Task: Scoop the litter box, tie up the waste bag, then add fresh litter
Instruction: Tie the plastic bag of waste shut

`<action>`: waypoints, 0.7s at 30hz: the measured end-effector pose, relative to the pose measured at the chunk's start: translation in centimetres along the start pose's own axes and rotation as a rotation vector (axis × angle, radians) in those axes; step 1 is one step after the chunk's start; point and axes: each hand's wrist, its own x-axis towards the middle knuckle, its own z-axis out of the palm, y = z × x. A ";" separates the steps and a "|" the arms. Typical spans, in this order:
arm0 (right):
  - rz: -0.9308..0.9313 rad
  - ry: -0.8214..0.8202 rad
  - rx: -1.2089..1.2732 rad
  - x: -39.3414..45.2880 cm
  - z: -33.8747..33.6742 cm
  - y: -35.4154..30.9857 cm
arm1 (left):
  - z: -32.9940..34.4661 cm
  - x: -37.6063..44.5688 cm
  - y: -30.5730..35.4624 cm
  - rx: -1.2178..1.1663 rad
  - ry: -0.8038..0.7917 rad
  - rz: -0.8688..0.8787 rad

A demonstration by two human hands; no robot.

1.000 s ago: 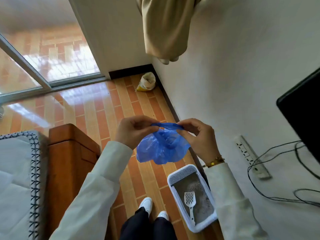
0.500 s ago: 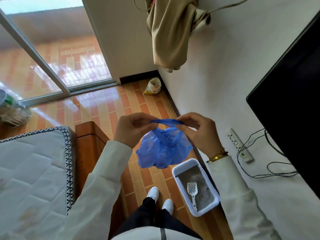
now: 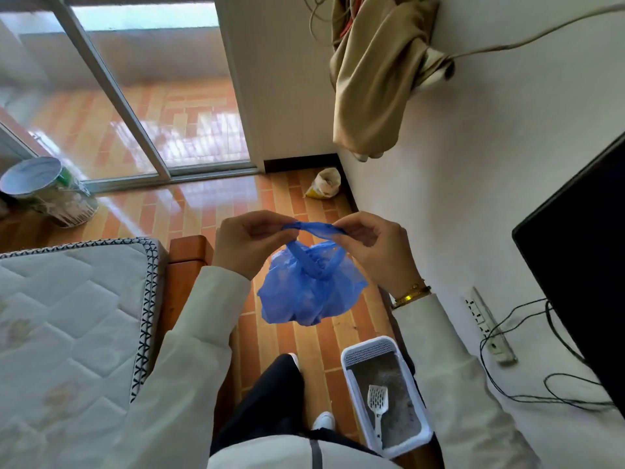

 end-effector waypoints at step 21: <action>-0.109 -0.229 0.018 33.7 13.7 0.2 | -15.1 26.2 -5.4 0.021 0.233 0.023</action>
